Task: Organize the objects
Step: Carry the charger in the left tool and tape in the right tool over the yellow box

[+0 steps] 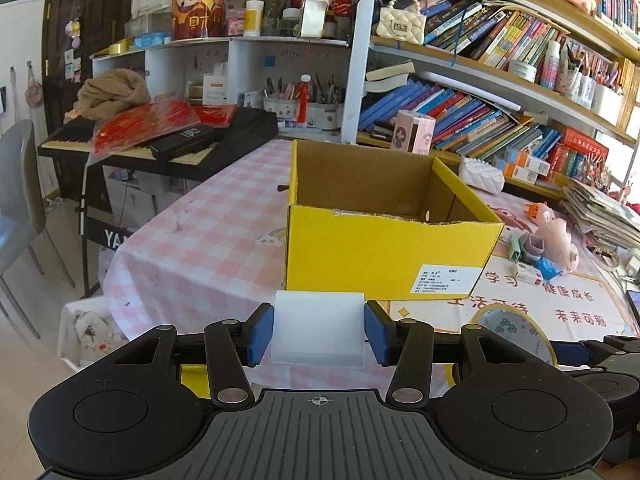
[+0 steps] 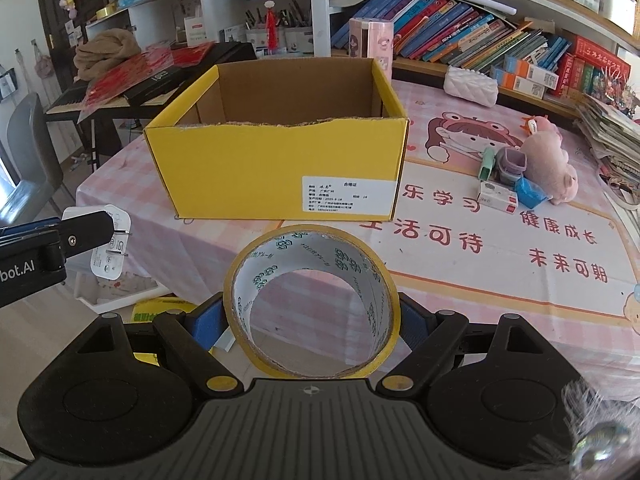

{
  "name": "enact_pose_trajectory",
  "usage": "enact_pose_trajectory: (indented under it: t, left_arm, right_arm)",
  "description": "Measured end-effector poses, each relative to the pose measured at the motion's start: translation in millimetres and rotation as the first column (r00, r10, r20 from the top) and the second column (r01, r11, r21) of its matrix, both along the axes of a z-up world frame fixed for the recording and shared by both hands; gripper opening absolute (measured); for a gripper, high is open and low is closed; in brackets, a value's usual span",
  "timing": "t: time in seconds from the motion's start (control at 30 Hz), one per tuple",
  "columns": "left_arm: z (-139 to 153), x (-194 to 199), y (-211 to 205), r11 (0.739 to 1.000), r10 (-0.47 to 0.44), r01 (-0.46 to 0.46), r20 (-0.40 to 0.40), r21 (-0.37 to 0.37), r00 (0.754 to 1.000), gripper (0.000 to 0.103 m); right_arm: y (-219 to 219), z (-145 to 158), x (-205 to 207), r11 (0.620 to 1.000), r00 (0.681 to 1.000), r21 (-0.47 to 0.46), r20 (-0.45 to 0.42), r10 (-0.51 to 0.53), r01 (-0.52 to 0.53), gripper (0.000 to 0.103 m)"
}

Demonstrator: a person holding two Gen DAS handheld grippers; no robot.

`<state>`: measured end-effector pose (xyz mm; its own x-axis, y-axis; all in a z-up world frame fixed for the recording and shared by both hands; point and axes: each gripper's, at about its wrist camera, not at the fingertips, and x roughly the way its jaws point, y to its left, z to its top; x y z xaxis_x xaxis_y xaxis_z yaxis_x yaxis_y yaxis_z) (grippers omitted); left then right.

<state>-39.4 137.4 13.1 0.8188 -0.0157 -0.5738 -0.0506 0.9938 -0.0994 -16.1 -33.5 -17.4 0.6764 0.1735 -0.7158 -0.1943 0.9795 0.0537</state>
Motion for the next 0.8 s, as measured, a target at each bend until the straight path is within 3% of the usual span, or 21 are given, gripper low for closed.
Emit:
enact_pose_trajectory:
  t: [0.57, 0.8]
  left_arm:
    - [7.6, 9.0, -3.8, 1.000, -0.017, 0.017, 0.037, 0.010, 0.999, 0.048]
    - [25.0, 25.2, -13.8, 0.998, -0.036, 0.029, 0.109, 0.063, 0.993, 0.048]
  right_arm:
    - [2.1, 10.2, 8.0, 1.000, 0.999, -0.019, 0.039, 0.009, -0.009, 0.085]
    - [0.4, 26.4, 24.3, 0.999, 0.993, -0.022, 0.111, 0.029, -0.027, 0.085]
